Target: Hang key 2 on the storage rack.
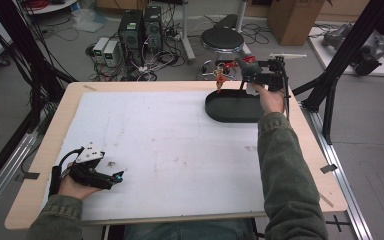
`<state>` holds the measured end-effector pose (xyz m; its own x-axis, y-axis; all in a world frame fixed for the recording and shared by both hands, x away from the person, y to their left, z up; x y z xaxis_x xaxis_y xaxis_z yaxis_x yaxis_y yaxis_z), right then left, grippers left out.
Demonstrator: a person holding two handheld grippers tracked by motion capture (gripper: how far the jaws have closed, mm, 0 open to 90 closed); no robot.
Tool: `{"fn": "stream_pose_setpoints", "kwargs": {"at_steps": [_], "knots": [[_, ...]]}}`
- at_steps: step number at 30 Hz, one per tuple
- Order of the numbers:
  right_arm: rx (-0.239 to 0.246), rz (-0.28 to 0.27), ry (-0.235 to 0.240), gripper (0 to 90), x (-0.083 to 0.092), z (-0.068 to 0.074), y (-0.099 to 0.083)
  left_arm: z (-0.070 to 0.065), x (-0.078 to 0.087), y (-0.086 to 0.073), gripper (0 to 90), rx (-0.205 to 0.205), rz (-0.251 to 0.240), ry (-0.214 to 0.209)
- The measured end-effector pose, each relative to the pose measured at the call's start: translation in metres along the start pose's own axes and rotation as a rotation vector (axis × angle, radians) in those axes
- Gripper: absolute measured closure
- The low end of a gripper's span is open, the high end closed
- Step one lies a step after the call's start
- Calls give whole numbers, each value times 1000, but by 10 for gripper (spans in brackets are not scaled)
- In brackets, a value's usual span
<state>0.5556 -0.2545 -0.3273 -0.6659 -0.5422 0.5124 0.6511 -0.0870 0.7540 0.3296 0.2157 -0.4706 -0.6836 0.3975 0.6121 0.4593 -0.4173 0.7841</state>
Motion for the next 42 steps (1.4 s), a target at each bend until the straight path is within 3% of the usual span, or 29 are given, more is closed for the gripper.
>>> {"fn": "stream_pose_setpoints", "kwargs": {"at_steps": [11, 15, 19, 24, 30, 42], "knots": [[-53, -54, -49, 481, -14, -6, 4, 0, 0, 0, 17, 4, -1, -2], [-71, -74, -69, 425, -17, -11, 5, 0, 0, 0, 17, 4, 0, -3], [-12, -82, -161, 265, -14, -12, 6, 0, 0, 0, 17, 8, 4, -5], [64, -102, -188, 139, -6, -5, 8, 0, 0, 0, 17, 8, 6, -7], [138, -77, -152, 5, -3, 4, 3, 0, 0, 0, 17, 9, -2, -7], [250, 16, -98, 5, -1, 23, -9, 0, 1, 1, 17, 12, -7, -9]]}}
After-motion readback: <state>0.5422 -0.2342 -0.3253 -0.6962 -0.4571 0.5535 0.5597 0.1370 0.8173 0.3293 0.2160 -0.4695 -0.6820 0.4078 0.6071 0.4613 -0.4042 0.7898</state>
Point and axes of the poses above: each handheld gripper's, and its own axes: x roughly backward along the jaws, y roughly out of its top, z roughly to its left, the point moved 7 cm from there along -x, roughly forward along the jaws, and after that the axes turned 8 degrees about y, right-handed, at the moved point
